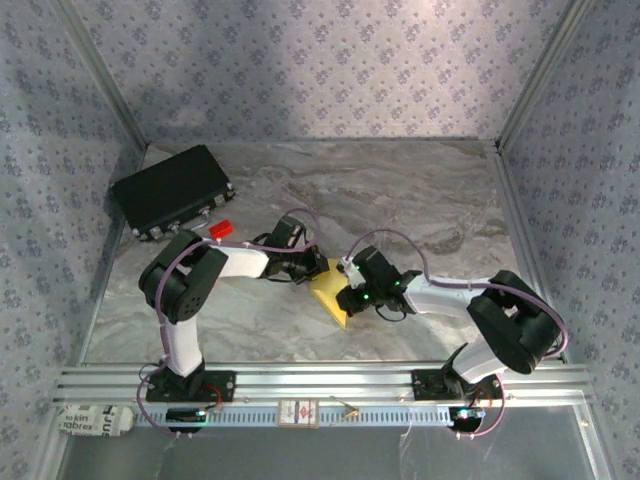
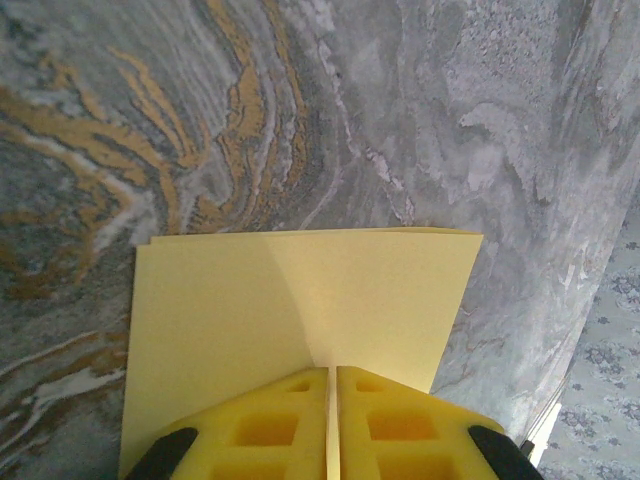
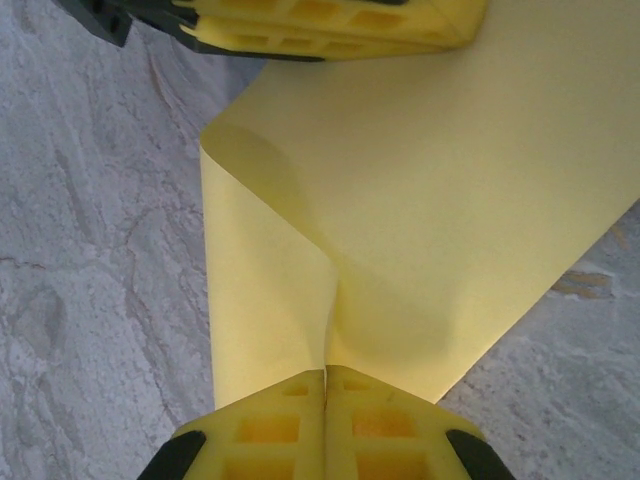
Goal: Fold a paper plane with a square sheet of paper (pick it up from the middle)
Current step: Third fold the triangle at the center of the table.
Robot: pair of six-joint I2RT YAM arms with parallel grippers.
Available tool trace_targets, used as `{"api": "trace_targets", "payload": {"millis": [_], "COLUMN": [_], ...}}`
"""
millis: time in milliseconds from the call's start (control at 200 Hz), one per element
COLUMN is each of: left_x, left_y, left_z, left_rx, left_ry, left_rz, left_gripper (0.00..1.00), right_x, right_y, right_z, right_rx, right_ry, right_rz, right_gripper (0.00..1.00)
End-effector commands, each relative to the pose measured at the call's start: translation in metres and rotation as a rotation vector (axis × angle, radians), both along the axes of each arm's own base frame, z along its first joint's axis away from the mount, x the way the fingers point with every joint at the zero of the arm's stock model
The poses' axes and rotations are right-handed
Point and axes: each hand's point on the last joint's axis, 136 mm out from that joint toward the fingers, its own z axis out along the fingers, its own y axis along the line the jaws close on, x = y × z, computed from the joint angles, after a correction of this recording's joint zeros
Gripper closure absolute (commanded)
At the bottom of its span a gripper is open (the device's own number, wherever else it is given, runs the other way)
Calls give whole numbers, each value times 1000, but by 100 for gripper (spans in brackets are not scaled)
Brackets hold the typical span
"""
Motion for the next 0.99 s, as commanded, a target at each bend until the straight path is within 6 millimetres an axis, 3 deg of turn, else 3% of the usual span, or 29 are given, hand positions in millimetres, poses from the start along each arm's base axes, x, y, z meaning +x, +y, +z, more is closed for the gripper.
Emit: {"api": "trace_targets", "payload": {"millis": [0, 585, 989], "left_x": [-15, -15, -14], "left_y": [11, 11, 10], "left_z": [-18, -19, -17], "left_rx": [54, 54, 51], "left_ry": [57, 59, 55], "left_rz": [1, 4, 3], "left_gripper": [89, 89, 89], "right_x": [1, 0, 1], "right_y": [-7, -10, -7], "right_z": [-8, -17, -11], "right_rx": [-31, -57, -39], "right_ry": [20, 42, 29], "right_rz": [-35, -50, -45], "right_gripper": [100, 100, 100]}}
